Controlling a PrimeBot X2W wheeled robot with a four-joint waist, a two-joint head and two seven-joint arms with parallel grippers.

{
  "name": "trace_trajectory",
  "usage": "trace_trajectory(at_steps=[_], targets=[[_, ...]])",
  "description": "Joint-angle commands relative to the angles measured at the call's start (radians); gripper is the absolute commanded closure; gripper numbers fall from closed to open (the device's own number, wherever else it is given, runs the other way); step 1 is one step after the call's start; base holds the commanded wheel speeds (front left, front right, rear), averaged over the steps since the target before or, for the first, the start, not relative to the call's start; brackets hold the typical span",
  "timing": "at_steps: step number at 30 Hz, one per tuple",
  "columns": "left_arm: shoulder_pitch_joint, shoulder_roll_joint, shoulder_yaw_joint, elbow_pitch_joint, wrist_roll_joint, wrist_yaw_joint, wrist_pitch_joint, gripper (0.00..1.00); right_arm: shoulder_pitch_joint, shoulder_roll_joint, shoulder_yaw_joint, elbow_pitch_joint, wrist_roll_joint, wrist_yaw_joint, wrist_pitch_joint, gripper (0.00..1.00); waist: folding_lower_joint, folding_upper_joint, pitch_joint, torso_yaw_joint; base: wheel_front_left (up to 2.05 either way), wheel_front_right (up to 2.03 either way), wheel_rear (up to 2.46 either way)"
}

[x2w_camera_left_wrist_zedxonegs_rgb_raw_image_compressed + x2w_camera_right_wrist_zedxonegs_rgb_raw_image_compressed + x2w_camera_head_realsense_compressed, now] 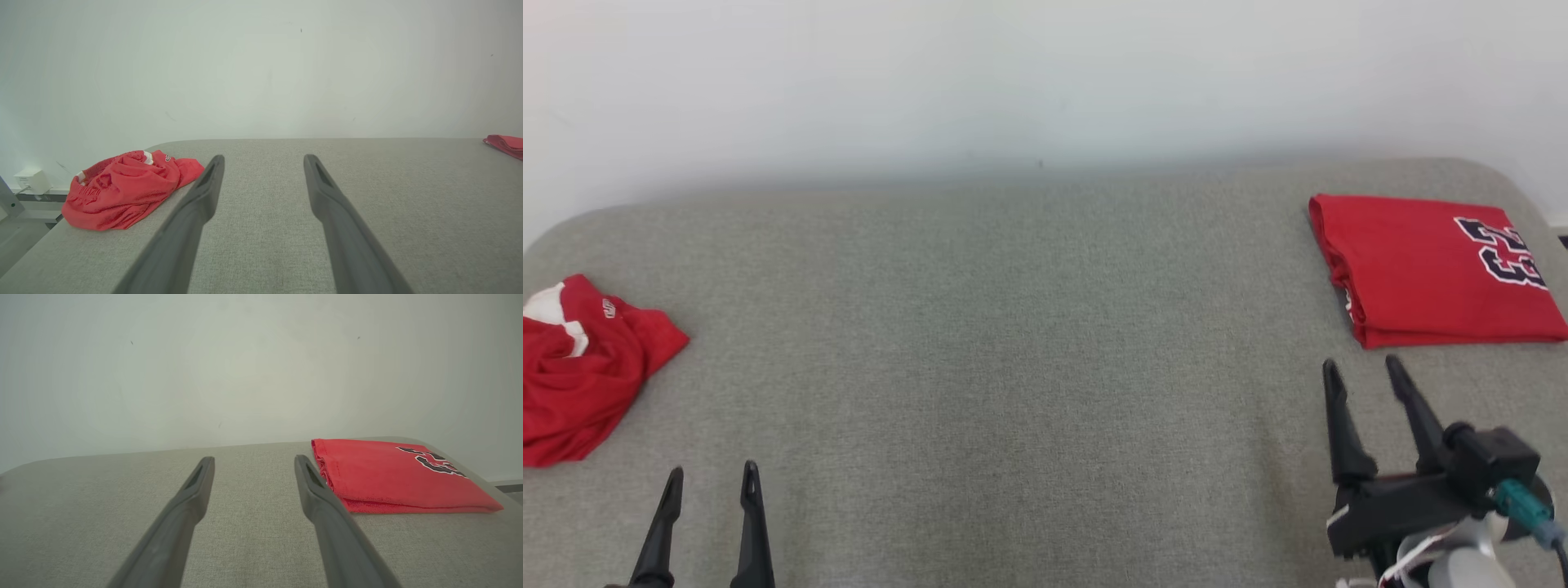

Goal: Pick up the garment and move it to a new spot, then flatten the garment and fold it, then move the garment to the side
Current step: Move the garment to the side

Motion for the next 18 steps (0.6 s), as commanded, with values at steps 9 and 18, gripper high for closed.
trace_trajectory(at_steps=[9, 18], targets=[[0.034, -0.011, 0.009, 0.032, -0.005, -0.011, -0.003, 0.0, 0.13, 0.055, -0.05, -0.071, -0.009, -0.003, 0.019, 0.0, 0.0002, 0.0002, -0.051, 0.031, 0.0, 0.0, 0.0], [0.049, -0.019, 0.008, 0.05, -0.007, -0.016, -0.003, 0.0, 0.223, 0.087, -0.06, -0.133, -0.032, -0.003, 0.04, 0.0, 0.0002, 0.0002, -0.07, 0.045, 0.0, 0.0, 0.0]])
